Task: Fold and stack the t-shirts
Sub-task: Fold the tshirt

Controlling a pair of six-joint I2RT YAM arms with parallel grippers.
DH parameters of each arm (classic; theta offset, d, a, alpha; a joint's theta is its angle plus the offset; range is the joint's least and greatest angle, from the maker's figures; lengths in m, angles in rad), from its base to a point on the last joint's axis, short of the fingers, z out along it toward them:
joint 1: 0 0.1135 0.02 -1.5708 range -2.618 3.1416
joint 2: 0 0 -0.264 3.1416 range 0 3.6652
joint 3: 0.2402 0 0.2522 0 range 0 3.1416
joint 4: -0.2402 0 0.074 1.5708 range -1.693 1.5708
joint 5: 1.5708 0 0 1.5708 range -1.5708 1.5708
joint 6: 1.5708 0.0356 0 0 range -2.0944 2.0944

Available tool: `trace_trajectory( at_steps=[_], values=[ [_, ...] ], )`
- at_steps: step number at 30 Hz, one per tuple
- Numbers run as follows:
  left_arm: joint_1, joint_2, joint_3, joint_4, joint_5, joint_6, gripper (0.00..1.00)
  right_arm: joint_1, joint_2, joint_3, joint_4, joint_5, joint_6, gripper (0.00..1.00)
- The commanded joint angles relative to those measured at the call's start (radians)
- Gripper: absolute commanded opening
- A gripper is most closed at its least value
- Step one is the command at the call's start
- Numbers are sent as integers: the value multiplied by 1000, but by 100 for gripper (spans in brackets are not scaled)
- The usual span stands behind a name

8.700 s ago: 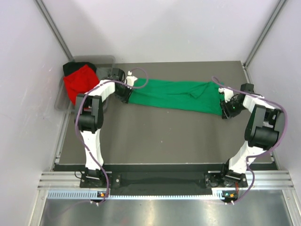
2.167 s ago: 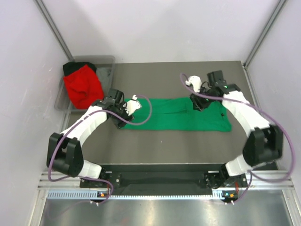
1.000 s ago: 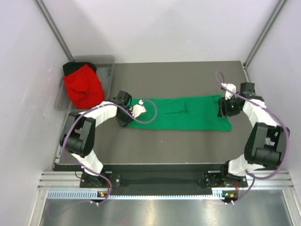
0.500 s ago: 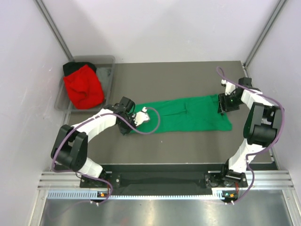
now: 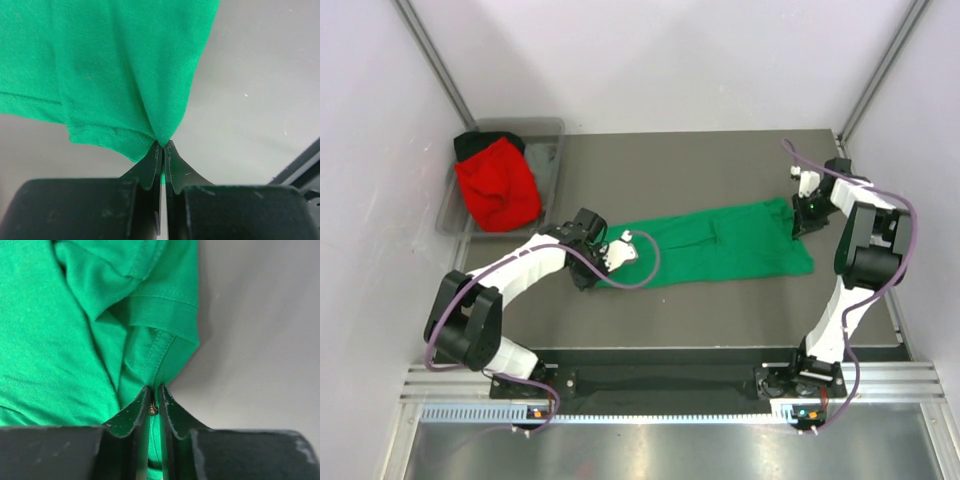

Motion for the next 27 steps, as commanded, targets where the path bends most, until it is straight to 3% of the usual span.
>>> trace_trajectory(
  at_steps=[1, 7, 18, 25, 27],
  values=[
    [-23, -50, 8, -71, 31, 0, 0, 24, 61, 63, 7, 42, -2, 9],
    [-127, -87, 31, -151, 97, -15, 0, 95, 208, 298, 6, 80, -18, 7],
    [-381, 119, 153, -188, 112, -137, 0, 308, 585, 950, -22, 212, -104, 5],
    [-478, 330, 319, -197, 187, -170, 0, 391, 607, 1005, 216, 278, -144, 6],
    [-500, 369, 382, -204, 218, -187, 0, 402, 613, 1007, 292, 280, -143, 1]
  ],
)
